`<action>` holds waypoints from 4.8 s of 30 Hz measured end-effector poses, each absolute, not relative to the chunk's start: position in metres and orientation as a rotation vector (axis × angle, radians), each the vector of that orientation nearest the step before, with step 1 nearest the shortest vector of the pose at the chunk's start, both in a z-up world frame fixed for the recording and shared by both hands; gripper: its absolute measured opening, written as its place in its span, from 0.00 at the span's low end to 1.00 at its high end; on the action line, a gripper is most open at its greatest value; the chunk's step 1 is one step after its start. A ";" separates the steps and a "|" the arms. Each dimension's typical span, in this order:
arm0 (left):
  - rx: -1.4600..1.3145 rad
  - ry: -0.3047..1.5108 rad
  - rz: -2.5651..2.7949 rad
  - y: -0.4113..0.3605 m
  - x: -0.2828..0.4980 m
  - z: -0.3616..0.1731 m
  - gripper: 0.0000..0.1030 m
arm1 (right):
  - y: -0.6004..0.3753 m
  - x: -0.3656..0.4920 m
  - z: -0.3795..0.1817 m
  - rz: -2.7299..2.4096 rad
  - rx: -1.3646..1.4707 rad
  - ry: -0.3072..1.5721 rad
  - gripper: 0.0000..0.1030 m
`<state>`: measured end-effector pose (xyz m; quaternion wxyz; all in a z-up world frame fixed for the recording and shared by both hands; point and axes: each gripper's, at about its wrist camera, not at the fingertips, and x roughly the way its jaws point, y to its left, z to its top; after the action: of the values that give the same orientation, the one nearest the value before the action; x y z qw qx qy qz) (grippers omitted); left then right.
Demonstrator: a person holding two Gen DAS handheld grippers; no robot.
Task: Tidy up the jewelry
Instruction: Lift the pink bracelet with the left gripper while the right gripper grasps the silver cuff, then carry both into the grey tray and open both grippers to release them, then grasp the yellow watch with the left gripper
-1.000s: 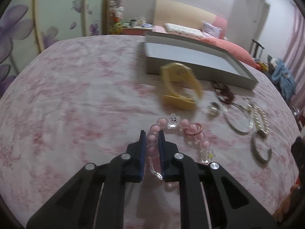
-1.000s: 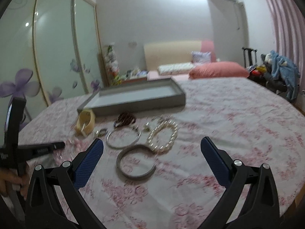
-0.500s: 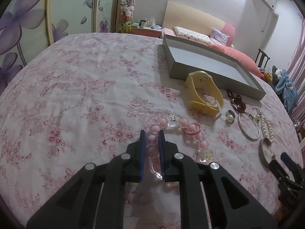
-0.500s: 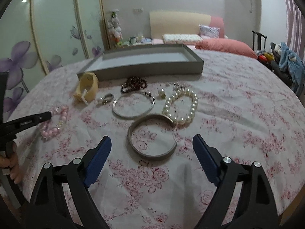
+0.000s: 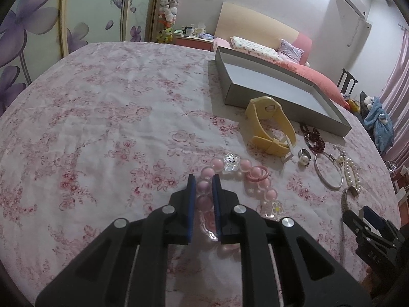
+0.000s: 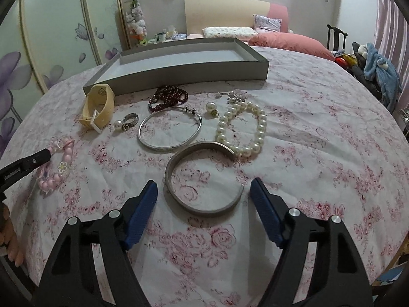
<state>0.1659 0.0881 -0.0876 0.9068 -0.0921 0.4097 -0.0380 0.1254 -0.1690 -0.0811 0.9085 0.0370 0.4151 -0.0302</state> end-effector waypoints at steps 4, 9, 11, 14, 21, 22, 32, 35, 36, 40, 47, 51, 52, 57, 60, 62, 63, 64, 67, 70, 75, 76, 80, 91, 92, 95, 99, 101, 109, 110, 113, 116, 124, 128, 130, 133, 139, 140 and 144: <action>-0.191 0.846 -0.080 0.088 0.166 -0.088 0.13 | -0.168 0.127 -0.081 -0.063 0.061 0.858 0.66; -0.190 0.845 -0.081 0.088 0.166 -0.088 0.13 | -0.170 0.122 -0.081 -0.042 0.060 0.842 0.61; -0.190 0.845 -0.081 0.088 0.165 -0.088 0.13 | -0.171 0.120 -0.080 -0.028 0.068 0.833 0.61; -0.192 0.842 -0.082 0.088 0.165 -0.087 0.13 | -0.173 0.120 -0.080 -0.014 0.084 0.825 0.61; -0.170 0.782 -0.086 0.085 0.157 -0.078 0.13 | -0.173 0.116 -0.074 0.022 0.098 0.784 0.61; -0.164 0.771 -0.087 0.084 0.156 -0.075 0.13 | -0.173 0.116 -0.073 0.023 0.097 0.774 0.61; -0.137 0.670 -0.138 0.074 0.144 -0.050 0.13 | -0.177 0.112 -0.064 0.036 0.106 0.718 0.61; -0.131 0.637 -0.154 0.069 0.140 -0.043 0.13 | -0.179 0.111 -0.062 0.041 0.112 0.694 0.61; -0.127 0.623 -0.158 0.067 0.138 -0.040 0.13 | -0.179 0.110 -0.060 0.044 0.114 0.682 0.61; -0.110 0.569 -0.170 0.060 0.130 -0.031 0.13 | -0.181 0.110 -0.055 0.053 0.113 0.646 0.61; -0.070 0.488 -0.163 0.045 0.116 -0.017 0.13 | -0.183 0.110 -0.047 0.065 0.108 0.594 0.61; -0.066 0.468 -0.159 0.041 0.113 -0.011 0.13 | -0.185 0.110 -0.042 0.069 0.108 0.566 0.61; -0.063 0.464 -0.158 0.039 0.112 -0.010 0.13 | -0.185 0.110 -0.041 0.068 0.109 0.559 0.61; -0.050 0.434 -0.145 0.033 0.109 -0.004 0.13 | -0.188 0.110 -0.033 0.061 0.106 0.514 0.61; -0.047 0.418 -0.133 0.030 0.109 0.000 0.13 | -0.190 0.111 -0.028 0.057 0.100 0.482 0.61; -0.044 0.407 -0.125 0.028 0.111 0.004 0.13 | -0.190 0.113 -0.022 0.051 0.093 0.454 0.61; -0.043 0.402 -0.122 0.026 0.112 0.006 0.13 | -0.191 0.114 -0.020 0.048 0.089 0.442 0.61; -0.040 0.397 -0.119 0.025 0.112 0.008 0.13 | -0.191 0.116 -0.018 0.046 0.086 0.430 0.61; -0.028 0.379 -0.105 0.020 0.116 0.013 0.13 | -0.191 0.119 -0.010 0.039 0.074 0.392 0.61; -0.020 0.360 -0.093 0.014 0.123 0.020 0.13 | -0.191 0.123 -0.002 0.029 0.058 0.350 0.61; -0.011 0.328 -0.083 0.004 0.135 0.030 0.13 | -0.192 0.132 0.009 0.018 0.046 0.303 0.61; -0.009 0.322 -0.083 0.002 0.137 0.033 0.13 | -0.192 0.134 0.011 0.016 0.045 0.296 0.61; -0.004 0.302 -0.079 -0.007 0.150 0.040 0.13 | -0.195 0.144 0.016 0.007 0.047 0.266 0.61; -0.008 0.308 -0.071 -0.017 0.202 0.042 0.13 | -0.202 0.187 0.021 -0.004 0.045 0.229 0.61; -0.007 0.310 -0.070 -0.017 0.208 0.041 0.13 | -0.201 0.190 0.020 -0.004 0.043 0.229 0.61; 0.002 0.318 -0.064 -0.021 0.230 0.039 0.13 | -0.199 0.207 0.017 -0.010 0.037 0.238 0.61; 0.010 0.329 -0.062 -0.025 0.260 0.035 0.13 | -0.199 0.239 0.014 -0.011 0.048 0.271 0.61; 0.010 0.340 -0.062 -0.027 0.276 0.032 0.13 | -0.198 0.255 0.011 -0.007 0.046 0.296 0.61; -0.034 0.468 -0.084 -0.030 0.336 0.001 0.13 | -0.188 0.311 -0.022 0.039 0.037 0.521 0.61; -0.037 0.483 -0.086 -0.031 0.341 -0.003 0.13 | -0.188 0.317 -0.027 0.047 0.038 0.559 0.61; -0.036 0.531 -0.090 -0.033 0.355 -0.018 0.13 | -0.188 0.331 -0.037 0.057 0.052 0.649 0.61; -0.042 0.570 -0.094 -0.035 0.361 -0.030 0.13 | -0.189 0.341 -0.043 0.055 0.057 0.737 0.61; -0.098 0.622 -0.127 -0.027 0.366 -0.030 0.33 | -0.199 0.341 -0.045 0.066 0.122 0.801 0.76; -0.132 0.582 -0.108 -0.007 0.353 -0.011 0.35 | -0.211 0.326 -0.024 0.062 0.134 0.732 0.76; -0.140 0.556 -0.090 0.005 0.341 -0.002 0.38 | -0.217 0.312 -0.011 0.052 0.139 0.687 0.76; -0.140 0.526 -0.069 0.023 0.318 0.008 0.41 | -0.224 0.294 0.003 0.046 0.149 0.634 0.76; -0.130 0.525 -0.051 0.047 0.272 0.009 0.47 | -0.228 0.244 0.020 0.059 0.137 0.545 0.76; -0.128 0.537 -0.052 0.049 0.264 0.005 0.48 | -0.229 0.238 0.020 0.060 0.132 0.537 0.76; -0.137 0.591 -0.070 0.049 0.248 -0.013 0.51 | -0.226 0.210 0.017 0.068 0.124 0.511 0.76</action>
<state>0.2484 0.0488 -0.0129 0.9537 -0.0676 0.2911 -0.0345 0.2102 -0.2258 0.0172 0.9650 0.0615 0.2527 0.0334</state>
